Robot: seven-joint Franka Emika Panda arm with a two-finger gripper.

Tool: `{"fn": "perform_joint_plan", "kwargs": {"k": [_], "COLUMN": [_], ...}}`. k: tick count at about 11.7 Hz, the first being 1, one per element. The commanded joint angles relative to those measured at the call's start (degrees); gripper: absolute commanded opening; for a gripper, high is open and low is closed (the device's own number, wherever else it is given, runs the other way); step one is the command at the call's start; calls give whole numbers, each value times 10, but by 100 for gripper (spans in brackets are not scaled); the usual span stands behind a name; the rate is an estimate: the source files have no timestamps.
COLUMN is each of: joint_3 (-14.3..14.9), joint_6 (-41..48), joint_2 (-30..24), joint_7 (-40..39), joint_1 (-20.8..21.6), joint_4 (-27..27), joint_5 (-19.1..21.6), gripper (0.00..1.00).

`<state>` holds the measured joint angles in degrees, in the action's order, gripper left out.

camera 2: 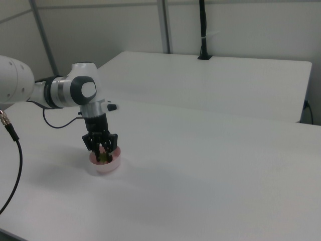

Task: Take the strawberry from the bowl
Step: 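Close the gripper fingers around the red strawberry inside the bowl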

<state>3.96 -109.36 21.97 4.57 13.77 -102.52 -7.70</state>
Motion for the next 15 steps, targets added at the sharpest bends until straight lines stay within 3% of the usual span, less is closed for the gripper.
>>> {"fn": "perform_joint_plan", "kwargs": {"k": [1,5,7,9,11,13,15], "joint_3": [5,24,27,25,24,24,24], "joint_6": [43,67,69,65,53,4,-30], "joint_2": [-24,-36,-33,-27,-17,-15,-2], "joint_7": [-11,-26,-36,-36,-30,-14,-22], "joint_1": [4,-2,-1,3,5,8,10], "joint_4": [21,76,73,46,33,18,14], "joint_5": [3,36,36,35,35,35,30], "gripper": [48,48,48,60,62,76,81]}}
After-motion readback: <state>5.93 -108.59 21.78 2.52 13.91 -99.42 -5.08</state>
